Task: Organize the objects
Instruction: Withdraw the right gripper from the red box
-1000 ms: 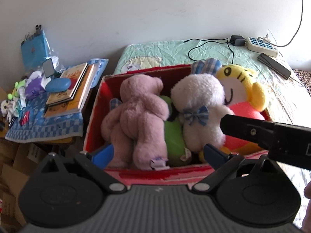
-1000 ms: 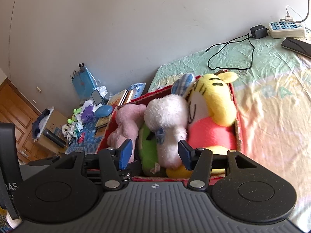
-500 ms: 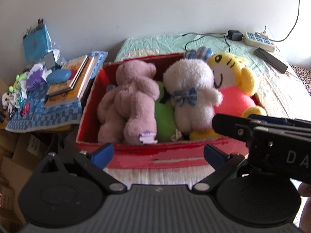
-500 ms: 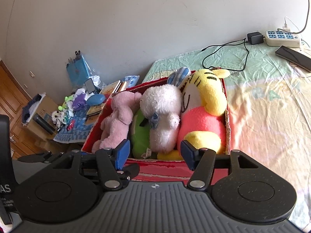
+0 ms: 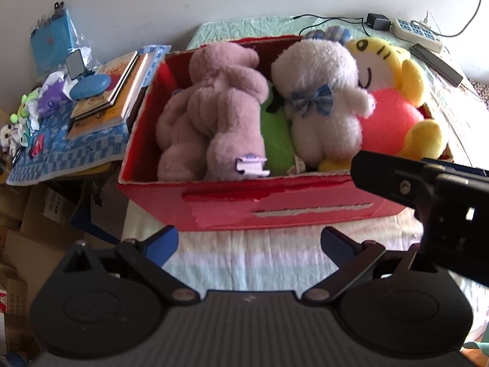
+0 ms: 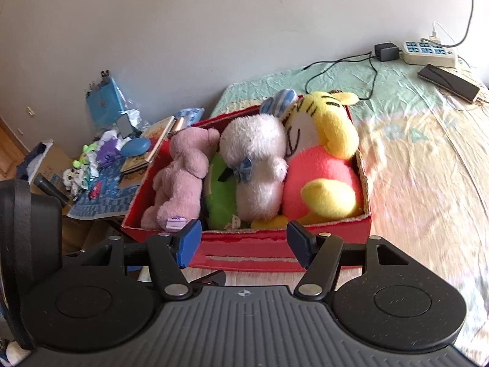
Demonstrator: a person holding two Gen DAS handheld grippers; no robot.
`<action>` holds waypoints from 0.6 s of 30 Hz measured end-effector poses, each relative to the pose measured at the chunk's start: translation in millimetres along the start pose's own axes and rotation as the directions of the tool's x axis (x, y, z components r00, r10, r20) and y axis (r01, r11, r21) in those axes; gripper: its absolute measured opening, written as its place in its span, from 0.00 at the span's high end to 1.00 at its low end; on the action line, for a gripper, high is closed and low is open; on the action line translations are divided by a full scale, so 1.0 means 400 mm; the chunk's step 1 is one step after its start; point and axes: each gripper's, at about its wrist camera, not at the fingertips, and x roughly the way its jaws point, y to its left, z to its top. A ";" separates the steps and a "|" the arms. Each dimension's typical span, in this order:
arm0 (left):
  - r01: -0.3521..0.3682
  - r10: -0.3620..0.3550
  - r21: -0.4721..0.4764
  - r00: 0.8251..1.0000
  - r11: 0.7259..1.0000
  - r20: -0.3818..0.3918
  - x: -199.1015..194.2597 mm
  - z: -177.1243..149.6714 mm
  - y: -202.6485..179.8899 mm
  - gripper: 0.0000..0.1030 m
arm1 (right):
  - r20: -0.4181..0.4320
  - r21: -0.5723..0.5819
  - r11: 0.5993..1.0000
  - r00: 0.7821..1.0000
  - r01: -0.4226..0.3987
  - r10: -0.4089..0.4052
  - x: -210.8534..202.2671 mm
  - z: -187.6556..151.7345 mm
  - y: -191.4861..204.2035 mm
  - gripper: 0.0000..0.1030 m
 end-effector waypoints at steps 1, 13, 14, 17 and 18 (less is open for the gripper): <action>-0.001 0.001 0.003 1.000 1.000 -0.003 0.005 -0.002 0.002 0.03 | -0.005 0.008 1.000 1.000 0.012 -0.012 0.004 -0.001 0.002 0.37; -0.003 0.003 0.007 0.997 1.000 -0.072 0.074 -0.005 0.014 0.03 | -0.062 0.071 0.989 0.990 0.133 -0.129 0.040 -0.037 0.001 0.32; 0.007 -0.006 0.017 0.997 1.000 -0.079 0.080 -0.007 0.009 0.03 | -0.067 0.080 0.986 0.988 0.146 -0.141 0.041 -0.039 -0.004 0.32; 0.035 -0.030 0.053 0.996 0.998 -0.090 0.095 -0.015 -0.020 0.03 | -0.075 0.110 0.977 0.982 0.180 -0.172 0.041 -0.050 -0.025 0.32; 0.043 -0.036 0.067 0.995 0.997 -0.094 0.099 -0.017 -0.033 0.03 | -0.078 0.119 0.974 0.980 0.191 -0.183 0.040 -0.053 -0.034 0.32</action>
